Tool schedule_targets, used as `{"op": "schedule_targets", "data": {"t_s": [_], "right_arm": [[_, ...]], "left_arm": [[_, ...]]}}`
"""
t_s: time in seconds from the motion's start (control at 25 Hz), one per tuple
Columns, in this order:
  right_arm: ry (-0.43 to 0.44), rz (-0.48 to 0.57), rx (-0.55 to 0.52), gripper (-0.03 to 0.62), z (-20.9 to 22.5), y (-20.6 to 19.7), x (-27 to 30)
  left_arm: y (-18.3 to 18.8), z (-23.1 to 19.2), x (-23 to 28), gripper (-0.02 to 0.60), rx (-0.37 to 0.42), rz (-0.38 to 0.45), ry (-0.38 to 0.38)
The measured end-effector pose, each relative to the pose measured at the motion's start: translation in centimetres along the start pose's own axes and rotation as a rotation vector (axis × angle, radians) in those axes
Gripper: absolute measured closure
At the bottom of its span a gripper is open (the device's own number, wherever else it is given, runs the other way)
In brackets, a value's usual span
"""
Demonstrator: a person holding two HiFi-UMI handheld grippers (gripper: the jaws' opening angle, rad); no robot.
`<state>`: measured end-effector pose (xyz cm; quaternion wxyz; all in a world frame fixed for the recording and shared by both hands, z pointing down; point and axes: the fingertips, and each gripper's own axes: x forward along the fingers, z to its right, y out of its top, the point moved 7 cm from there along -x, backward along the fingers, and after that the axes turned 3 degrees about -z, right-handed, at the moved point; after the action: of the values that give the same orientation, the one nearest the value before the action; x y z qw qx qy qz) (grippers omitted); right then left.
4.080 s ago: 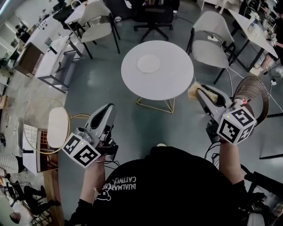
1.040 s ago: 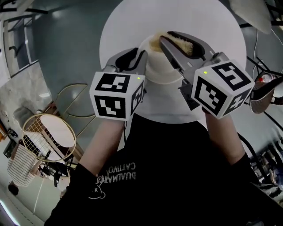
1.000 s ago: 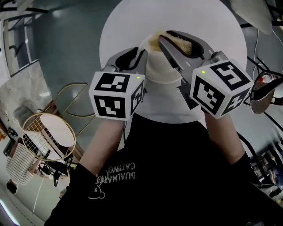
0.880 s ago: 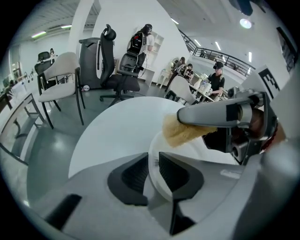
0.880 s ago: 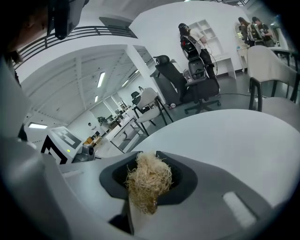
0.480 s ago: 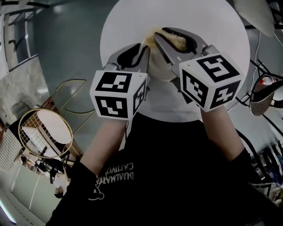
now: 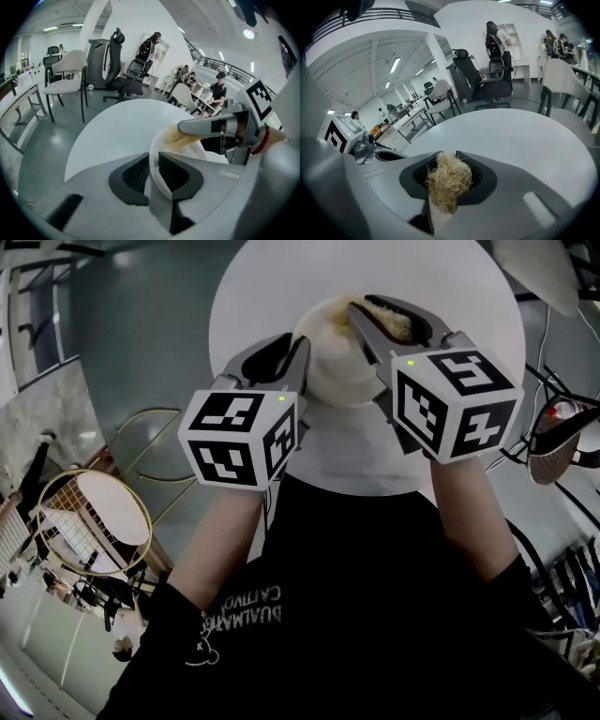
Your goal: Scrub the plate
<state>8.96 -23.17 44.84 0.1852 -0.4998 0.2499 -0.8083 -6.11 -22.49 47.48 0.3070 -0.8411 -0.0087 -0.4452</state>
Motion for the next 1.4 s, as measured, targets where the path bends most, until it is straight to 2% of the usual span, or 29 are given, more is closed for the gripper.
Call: {"op": "schedule_targets", "data": {"t_s": [0.56,1.0,1.12,1.32,1.4], "right_arm": [[-0.053,0.008,-0.004,0.505,2.8,-0.1,-2.8],[-0.076,-0.001,-0.002,0.505,4.1,-1.0,-4.4],[-0.087,-0.013,-0.003,0.505,4.6,-1.3,-4.7],[-0.101,-0.026,-0.011,0.505,4.5,-1.6,-5.4],[-0.114,-0.029,-0.014,0.505,4.7,-1.6,-6.1]], "left_arm": [[-0.5,0.4,-0.7,0.518,-0.051,0.026,-0.016],[-0.9,0.2,-0.8,0.518,-0.062,0.02,-0.016],[-1.3,0.3,-0.8,0.518,-0.113,0.025,-0.036],[-1.8,-0.1,-1.6,0.534,-0.246,0.068,-0.077],[-1.9,0.3,-1.7,0.535,-0.262,0.073,-0.068]]}}
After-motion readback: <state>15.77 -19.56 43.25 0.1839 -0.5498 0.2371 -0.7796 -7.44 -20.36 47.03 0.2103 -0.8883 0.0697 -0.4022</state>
